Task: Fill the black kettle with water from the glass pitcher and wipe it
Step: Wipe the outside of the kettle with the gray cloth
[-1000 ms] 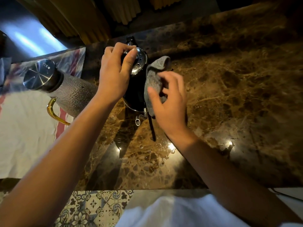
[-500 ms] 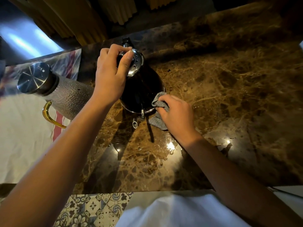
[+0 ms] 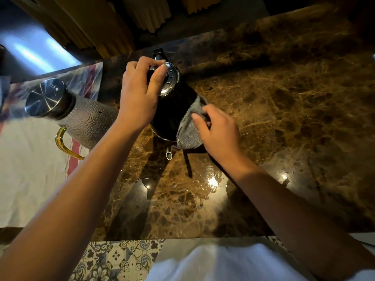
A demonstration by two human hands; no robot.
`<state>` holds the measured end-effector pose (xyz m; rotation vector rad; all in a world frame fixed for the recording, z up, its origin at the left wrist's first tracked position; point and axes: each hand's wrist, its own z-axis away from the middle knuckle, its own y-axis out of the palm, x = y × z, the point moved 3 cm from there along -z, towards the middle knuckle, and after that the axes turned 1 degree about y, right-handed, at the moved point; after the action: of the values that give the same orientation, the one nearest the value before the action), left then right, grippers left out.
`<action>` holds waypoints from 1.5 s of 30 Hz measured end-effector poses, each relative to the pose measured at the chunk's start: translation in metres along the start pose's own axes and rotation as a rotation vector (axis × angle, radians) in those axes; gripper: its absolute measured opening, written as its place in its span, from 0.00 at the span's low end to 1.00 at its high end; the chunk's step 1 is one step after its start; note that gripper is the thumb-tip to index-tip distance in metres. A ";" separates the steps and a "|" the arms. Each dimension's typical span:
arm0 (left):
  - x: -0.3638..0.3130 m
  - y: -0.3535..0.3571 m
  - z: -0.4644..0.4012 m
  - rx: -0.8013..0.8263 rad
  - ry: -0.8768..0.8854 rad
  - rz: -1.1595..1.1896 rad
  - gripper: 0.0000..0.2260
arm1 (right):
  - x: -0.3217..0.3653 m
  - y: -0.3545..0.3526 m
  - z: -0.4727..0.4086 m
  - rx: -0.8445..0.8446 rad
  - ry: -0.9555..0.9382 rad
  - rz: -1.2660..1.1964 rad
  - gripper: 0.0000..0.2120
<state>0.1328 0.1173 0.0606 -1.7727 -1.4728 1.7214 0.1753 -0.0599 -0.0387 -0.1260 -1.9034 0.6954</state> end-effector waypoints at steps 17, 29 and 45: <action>-0.003 0.000 0.001 -0.007 0.012 -0.028 0.16 | 0.064 -0.014 -0.025 0.188 -0.049 0.101 0.08; -0.002 0.001 0.001 -0.003 -0.004 -0.005 0.16 | 0.021 -0.005 0.008 0.467 -0.009 0.433 0.15; -0.002 0.000 0.002 -0.007 -0.014 -0.003 0.16 | 0.008 0.003 0.007 0.296 0.238 -0.042 0.12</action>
<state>0.1311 0.1150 0.0612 -1.7644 -1.4879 1.7325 0.1646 -0.0574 -0.0354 0.0180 -1.5549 0.8849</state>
